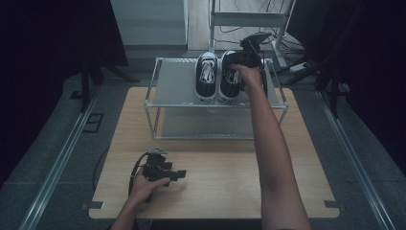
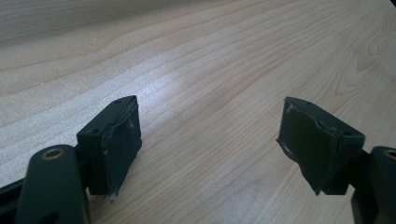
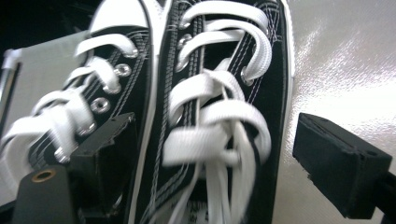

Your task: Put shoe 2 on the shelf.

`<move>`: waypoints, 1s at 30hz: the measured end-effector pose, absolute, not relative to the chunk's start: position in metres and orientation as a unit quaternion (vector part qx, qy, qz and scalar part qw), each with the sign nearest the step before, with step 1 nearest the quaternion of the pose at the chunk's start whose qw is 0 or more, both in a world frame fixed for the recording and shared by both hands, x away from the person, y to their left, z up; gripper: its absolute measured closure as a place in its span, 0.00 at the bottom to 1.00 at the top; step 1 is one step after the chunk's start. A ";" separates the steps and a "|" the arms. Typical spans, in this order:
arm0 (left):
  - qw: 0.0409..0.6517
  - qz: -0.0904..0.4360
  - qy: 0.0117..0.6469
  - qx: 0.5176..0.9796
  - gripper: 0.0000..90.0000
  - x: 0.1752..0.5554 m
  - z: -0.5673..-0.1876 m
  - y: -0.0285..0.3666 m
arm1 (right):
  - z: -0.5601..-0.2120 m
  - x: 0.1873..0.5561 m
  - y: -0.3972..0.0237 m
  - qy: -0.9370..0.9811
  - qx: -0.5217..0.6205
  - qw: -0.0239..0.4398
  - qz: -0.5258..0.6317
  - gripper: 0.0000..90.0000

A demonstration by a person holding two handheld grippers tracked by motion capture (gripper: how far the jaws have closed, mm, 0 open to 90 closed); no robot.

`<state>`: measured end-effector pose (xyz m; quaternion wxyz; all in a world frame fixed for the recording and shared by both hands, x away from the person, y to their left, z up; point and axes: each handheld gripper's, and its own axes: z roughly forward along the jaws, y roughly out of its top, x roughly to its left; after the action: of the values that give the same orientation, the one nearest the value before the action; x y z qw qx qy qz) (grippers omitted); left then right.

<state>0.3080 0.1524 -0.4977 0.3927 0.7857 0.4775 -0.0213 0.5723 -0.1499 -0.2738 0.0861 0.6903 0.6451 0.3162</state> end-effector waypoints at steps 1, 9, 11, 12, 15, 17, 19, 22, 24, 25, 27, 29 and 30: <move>0.393 -0.021 0.477 0.786 0.23 0.308 -0.497 0.153 | -0.271 0.566 -0.152 0.652 0.677 0.086 0.330 0.17; 0.398 -0.014 0.479 0.782 0.23 0.305 -0.494 0.158 | -0.267 0.545 -0.160 0.663 0.652 0.086 0.358 0.20; 0.400 -0.013 0.480 0.781 0.23 0.304 -0.493 0.160 | -0.266 0.539 -0.162 0.665 0.644 0.082 0.369 0.22; 0.401 -0.012 0.480 0.780 0.23 0.304 -0.493 0.161 | -0.266 0.536 -0.163 0.668 0.638 0.081 0.375 0.22; 0.403 -0.010 0.481 0.779 0.23 0.304 -0.492 0.162 | -0.262 0.522 -0.167 0.679 0.616 0.080 0.391 0.24; 0.403 -0.009 0.482 0.778 0.24 0.304 -0.492 0.163 | -0.262 0.517 -0.168 0.683 0.609 0.080 0.395 0.25; 0.404 -0.011 0.484 0.777 0.24 0.304 -0.492 0.163 | -0.260 0.508 -0.171 0.686 0.599 0.080 0.406 0.26; 0.403 -0.009 0.483 0.777 0.24 0.304 -0.492 0.163 | -0.261 0.489 -0.179 0.693 0.582 0.078 0.419 0.27; 0.403 -0.008 0.482 0.778 0.24 0.303 -0.491 0.163 | -0.261 0.484 -0.181 0.695 0.577 0.077 0.421 0.27; 0.404 -0.007 0.483 0.776 0.24 0.303 -0.491 0.163 | -0.262 0.479 -0.183 0.698 0.573 0.076 0.423 0.27; 0.406 -0.006 0.484 0.775 0.24 0.303 -0.490 0.163 | -0.266 0.464 -0.190 0.704 0.559 0.075 0.432 0.29; 0.406 -0.004 0.484 0.775 0.24 0.303 -0.490 0.164 | -0.268 0.458 -0.193 0.706 0.553 0.074 0.436 0.29; 0.406 -0.004 0.484 0.775 0.24 0.303 -0.490 0.164 | -0.271 0.452 -0.196 0.708 0.546 0.074 0.441 0.29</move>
<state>0.3029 0.1636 -0.4902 0.4061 0.7753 0.4837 -0.0037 0.4518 -0.1963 -0.2706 0.0742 0.5464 0.7079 0.4414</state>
